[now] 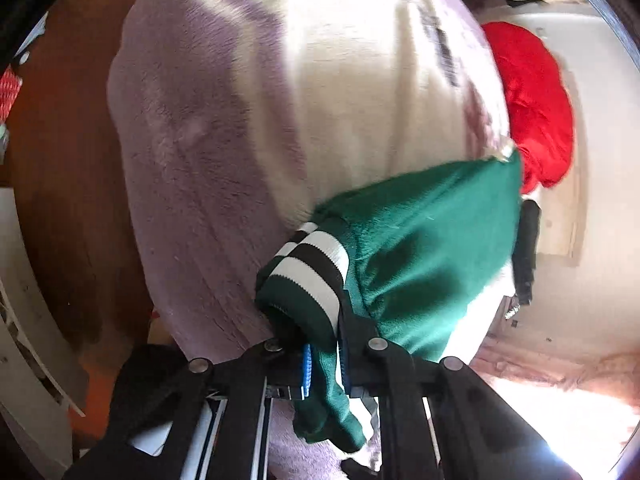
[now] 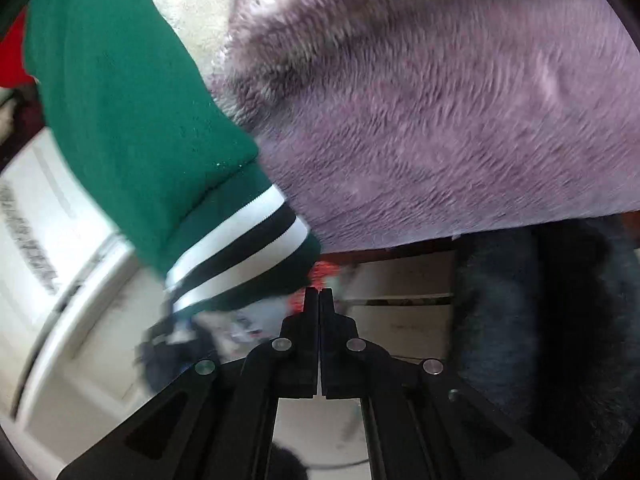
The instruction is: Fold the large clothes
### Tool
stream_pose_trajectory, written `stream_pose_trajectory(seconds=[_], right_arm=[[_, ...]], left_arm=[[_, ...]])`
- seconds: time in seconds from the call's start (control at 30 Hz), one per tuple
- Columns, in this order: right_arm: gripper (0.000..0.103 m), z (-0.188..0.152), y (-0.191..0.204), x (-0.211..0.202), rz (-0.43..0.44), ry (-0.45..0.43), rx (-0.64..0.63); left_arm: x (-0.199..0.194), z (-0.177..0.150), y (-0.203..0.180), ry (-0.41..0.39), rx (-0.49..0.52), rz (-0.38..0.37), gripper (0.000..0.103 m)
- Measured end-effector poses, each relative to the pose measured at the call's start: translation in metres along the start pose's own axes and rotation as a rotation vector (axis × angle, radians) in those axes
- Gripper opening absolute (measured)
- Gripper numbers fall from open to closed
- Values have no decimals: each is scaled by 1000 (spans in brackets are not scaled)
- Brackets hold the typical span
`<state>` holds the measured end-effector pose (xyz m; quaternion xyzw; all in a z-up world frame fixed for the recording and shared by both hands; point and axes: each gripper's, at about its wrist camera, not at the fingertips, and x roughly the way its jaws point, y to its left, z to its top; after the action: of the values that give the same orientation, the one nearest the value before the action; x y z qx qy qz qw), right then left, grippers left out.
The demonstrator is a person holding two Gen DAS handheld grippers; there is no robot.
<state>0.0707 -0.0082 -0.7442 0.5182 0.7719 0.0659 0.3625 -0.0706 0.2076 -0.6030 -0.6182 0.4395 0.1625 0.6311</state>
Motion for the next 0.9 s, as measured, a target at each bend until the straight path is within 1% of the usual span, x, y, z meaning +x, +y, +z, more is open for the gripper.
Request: stream_pose_trajectory(seconds=[0.03,0.07,0.1,0.13,0.17,0.23,0.27,0.3,0.37,0.43,0.47,0.53,0.57,0.63,0.7,0.73,0.77,0.8,0.83,0.87,0.9], right_arm=[[1,1,0,-1,26,-12,16],[6,6,-1,-4,64,-27,29],[27,11,-2,-5,95,-38,40],[44,14,-6,-7,122,-42,58],[63,21,-10,-4,148,-45,97],[63,28,-15,10,179,-42,147],[36,28,-14,15,155,-54,157],[6,24,-15,17,157,-61,157],[5,10,-4,18,77,-76,90],[5,-5,2,18,17,-93,60],[4,-5,2,18,17,-93,60],[4,-3,1,22,-42,-108,45],[4,2,-3,28,-57,-99,71],[4,10,-1,38,-102,-89,76],[6,13,9,43,-140,-64,42],[7,15,20,42,-173,-29,5],[13,17,30,38,-203,-2,-33],[25,16,40,33,-226,20,-73],[36,15,50,27,-253,42,-116],[59,13,59,20,-282,52,-161],[68,10,72,9,-322,33,-219]], left_arm=[[3,3,2,6,-2,3,8],[4,4,4,8,0,5,8],[4,6,6,11,-1,0,8],[3,5,6,10,3,-4,8],[2,4,6,12,7,-8,8],[0,1,4,13,9,-17,8],[-3,0,6,14,5,-24,8],[-5,-1,7,12,1,-26,8],[-6,-2,4,5,-4,-35,8],[-4,-3,2,3,0,-35,8],[-2,-3,4,7,6,-29,8],[4,0,8,16,8,-13,9],[6,0,10,19,10,-7,10],[11,2,18,29,-20,-18,10],[7,2,17,49,-34,-19,14],[1,0,12,75,-29,1,15],[-6,-3,5,89,-16,18,16],[-15,-7,-3,97,13,52,18],[-27,-13,-17,105,71,124,18],[-38,-22,-32,95,139,192,18],[-47,-30,-47,82,210,267,18]])
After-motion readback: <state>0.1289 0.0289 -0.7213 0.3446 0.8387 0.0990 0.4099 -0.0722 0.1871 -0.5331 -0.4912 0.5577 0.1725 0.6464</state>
